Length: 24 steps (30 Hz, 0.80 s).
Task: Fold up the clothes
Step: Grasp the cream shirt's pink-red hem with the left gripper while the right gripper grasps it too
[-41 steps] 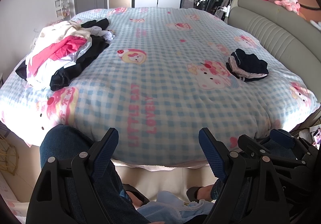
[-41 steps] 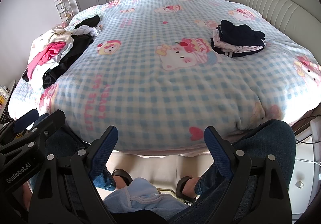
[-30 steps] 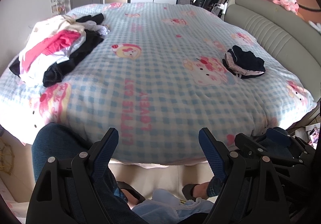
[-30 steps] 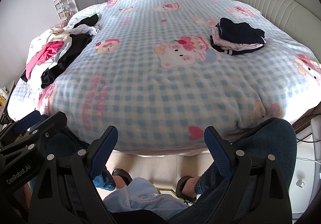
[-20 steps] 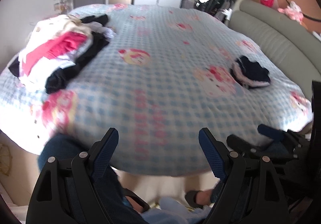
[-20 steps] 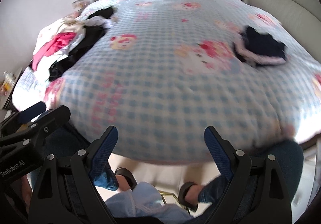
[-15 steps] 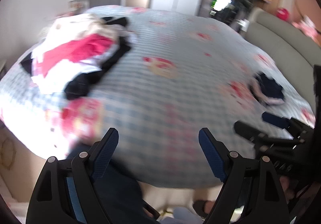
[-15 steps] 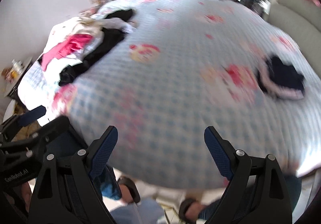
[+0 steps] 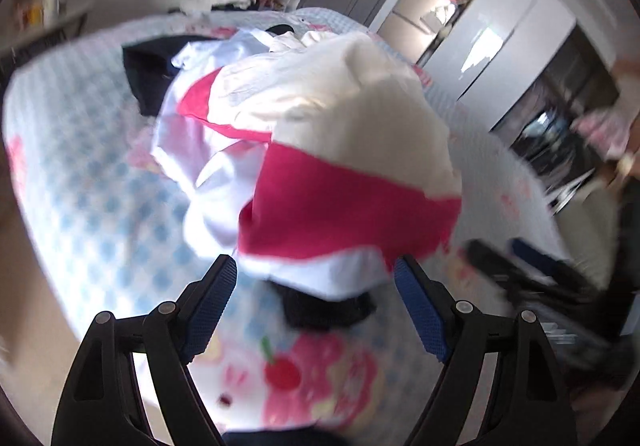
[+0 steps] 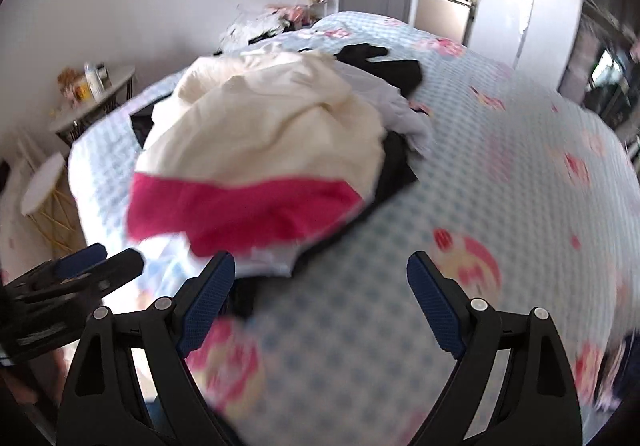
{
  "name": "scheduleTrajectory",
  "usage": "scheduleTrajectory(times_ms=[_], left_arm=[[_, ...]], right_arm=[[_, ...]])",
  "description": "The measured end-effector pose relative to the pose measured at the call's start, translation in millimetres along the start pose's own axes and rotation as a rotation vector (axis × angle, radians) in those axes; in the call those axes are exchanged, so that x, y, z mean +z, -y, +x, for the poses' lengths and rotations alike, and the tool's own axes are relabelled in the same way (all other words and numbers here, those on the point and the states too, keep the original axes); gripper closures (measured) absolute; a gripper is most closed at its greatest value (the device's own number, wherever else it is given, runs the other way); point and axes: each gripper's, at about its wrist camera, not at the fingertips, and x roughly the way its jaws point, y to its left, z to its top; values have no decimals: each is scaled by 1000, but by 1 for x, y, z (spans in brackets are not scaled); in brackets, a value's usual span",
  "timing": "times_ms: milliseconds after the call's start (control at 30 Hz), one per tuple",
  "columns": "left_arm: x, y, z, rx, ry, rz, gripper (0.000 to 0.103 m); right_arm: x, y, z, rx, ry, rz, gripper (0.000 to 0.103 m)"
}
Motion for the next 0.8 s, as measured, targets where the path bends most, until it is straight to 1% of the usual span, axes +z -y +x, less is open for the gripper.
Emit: scheduleTrajectory(times_ms=[33,133,167,200,233,267,300,333,367,400,433,500,567,633,667,733,800], left_arm=[[6,-4,8,-20,5,-18,20],[20,-12,34,-54,-25,-43,20],[22,-12,40,-71,-36,-51,21],[24,-13,47,-89,-45,-60,32],[27,-12,52,-108,-46,-69,37],[29,-10,55,-123,-43,-70,47],[30,-2,53,-121,-29,-45,59],[31,6,50,-117,-15,-18,63],[30,17,47,-105,-2,19,72],[30,29,44,-92,10,55,76],[29,40,41,-80,23,91,78],[29,61,35,-77,36,152,84],[28,81,30,-87,41,205,87],[24,104,22,-101,47,273,88],[20,117,16,-116,50,309,91],[10,142,-1,-195,56,362,91],[-1,173,-8,-197,66,436,91]], right_arm=[[6,-4,13,3,-3,-13,14],[14,-9,48,24,-29,-24,13],[16,-9,57,38,-35,-17,12],[17,-8,63,53,-32,-9,12],[18,-7,68,73,-28,-2,12],[18,-5,70,103,-24,3,24],[18,-4,71,129,-19,6,33],[18,-4,69,149,-11,8,43],[19,-3,67,169,-3,11,50],[19,-2,64,180,7,10,55],[19,-1,58,172,22,2,62],[18,3,47,153,52,-7,68],[16,13,31,131,89,8,79],[13,21,14,106,126,20,83],[11,24,7,84,142,15,85],[6,33,-9,38,163,16,87],[0,44,-25,12,179,37,88]])
